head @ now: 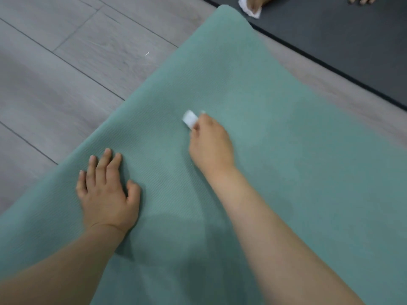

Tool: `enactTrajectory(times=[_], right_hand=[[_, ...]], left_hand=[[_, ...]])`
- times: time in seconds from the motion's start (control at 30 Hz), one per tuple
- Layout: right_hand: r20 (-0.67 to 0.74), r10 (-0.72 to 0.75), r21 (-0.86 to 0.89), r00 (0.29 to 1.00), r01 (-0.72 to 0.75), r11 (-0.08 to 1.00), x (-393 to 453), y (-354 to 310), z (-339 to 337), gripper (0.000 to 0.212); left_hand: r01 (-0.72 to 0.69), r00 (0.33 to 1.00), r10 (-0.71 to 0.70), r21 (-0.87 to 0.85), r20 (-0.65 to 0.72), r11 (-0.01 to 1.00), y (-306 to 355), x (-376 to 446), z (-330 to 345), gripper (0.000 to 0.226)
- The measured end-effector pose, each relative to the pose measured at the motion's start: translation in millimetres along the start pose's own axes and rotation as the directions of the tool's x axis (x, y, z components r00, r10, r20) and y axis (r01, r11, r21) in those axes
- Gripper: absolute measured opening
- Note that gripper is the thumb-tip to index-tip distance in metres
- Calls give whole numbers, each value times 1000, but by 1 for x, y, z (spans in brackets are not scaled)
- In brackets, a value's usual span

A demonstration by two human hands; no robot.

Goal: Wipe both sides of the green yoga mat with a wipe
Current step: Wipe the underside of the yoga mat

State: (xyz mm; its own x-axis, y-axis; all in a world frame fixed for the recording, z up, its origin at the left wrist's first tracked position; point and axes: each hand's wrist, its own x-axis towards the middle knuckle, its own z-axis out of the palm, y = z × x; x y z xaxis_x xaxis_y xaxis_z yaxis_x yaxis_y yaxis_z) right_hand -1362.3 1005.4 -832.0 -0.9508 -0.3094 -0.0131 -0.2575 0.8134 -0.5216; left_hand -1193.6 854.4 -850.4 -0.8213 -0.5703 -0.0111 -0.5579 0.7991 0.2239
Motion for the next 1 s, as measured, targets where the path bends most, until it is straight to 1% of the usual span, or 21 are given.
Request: enactTrajectory(times=[0.03,0.1,0.17,0.23,0.27,0.3,0.37,0.43,0.5,0.53,0.6,0.63,0.7,0.73,0.8,0.83,0.87,0.9,0.93,0.97,1.0], right_hand=[[-35,87,-2,996,-88,996,-25,23,-13,23],[-71,292,-8,954,-293,956,-75,68,-44,26],[-99,446,-9,889,-449,893,-118,102,-75,15],[-139,542,27,829,-544,839,-132,113,-88,5],[-175,549,37,818,-551,833,-126,112,-84,6],[-217,526,39,822,-531,846,-112,104,-75,12],[-253,439,90,862,-431,898,-65,72,-48,21],[-226,275,167,935,-241,956,-3,27,-16,18],[-105,85,180,991,-65,981,57,-24,12,14],[-14,-11,146,1000,13,989,81,-45,22,14],[143,-154,60,978,147,987,113,-72,28,16],[189,-179,25,966,177,984,119,-74,27,16],[173,-159,-12,972,163,986,107,-55,14,18],[116,-132,-23,984,136,990,89,-35,5,18],[-100,-62,-19,993,61,998,37,14,-17,14],[-198,24,-21,980,-29,999,10,43,-30,14],[-234,162,-22,959,-171,985,-17,72,-45,15],[-226,319,-36,920,-335,942,-41,99,-63,16],[-217,456,-61,863,-478,876,-62,124,-81,17],[-233,548,-79,803,-577,813,-78,142,-95,16],[-255,596,-84,761,-631,771,-86,148,-105,17]], left_hand=[[0,1000,0,0,3,1000,0,0,0,69],[0,1000,0,3,11,1000,0,0,-1,68],[2,1000,-2,8,20,1000,0,-1,-2,68],[6,1000,-6,6,22,1000,1,-1,-2,69],[8,1000,-8,6,23,1000,2,0,-2,69],[10,1000,-10,11,28,1000,2,0,-3,69],[9,999,-10,16,39,1000,2,-1,-3,69],[6,999,-7,15,39,1000,1,0,-3,69],[5,999,-5,10,39,1000,1,0,-3,70],[4,999,-4,9,34,1000,1,0,-3,70],[4,1000,-4,3,25,1000,3,0,-3,69],[5,1000,-5,0,23,1000,3,0,-3,69],[5,1000,-5,0,23,1000,3,0,-4,69],[4,1000,-4,-1,25,1000,3,0,-4,69],[6,1000,-6,-3,28,1000,2,1,-4,69],[8,1000,-8,-4,25,1000,2,1,-4,69],[8,1000,-8,-2,22,1000,2,1,-4,69],[6,1000,-7,1,20,1000,2,1,-3,69],[4,1000,-4,5,20,1000,2,1,-3,69],[2,1000,-2,9,20,1000,2,1,-2,69],[1,1000,-2,12,21,1000,1,2,-2,69]])
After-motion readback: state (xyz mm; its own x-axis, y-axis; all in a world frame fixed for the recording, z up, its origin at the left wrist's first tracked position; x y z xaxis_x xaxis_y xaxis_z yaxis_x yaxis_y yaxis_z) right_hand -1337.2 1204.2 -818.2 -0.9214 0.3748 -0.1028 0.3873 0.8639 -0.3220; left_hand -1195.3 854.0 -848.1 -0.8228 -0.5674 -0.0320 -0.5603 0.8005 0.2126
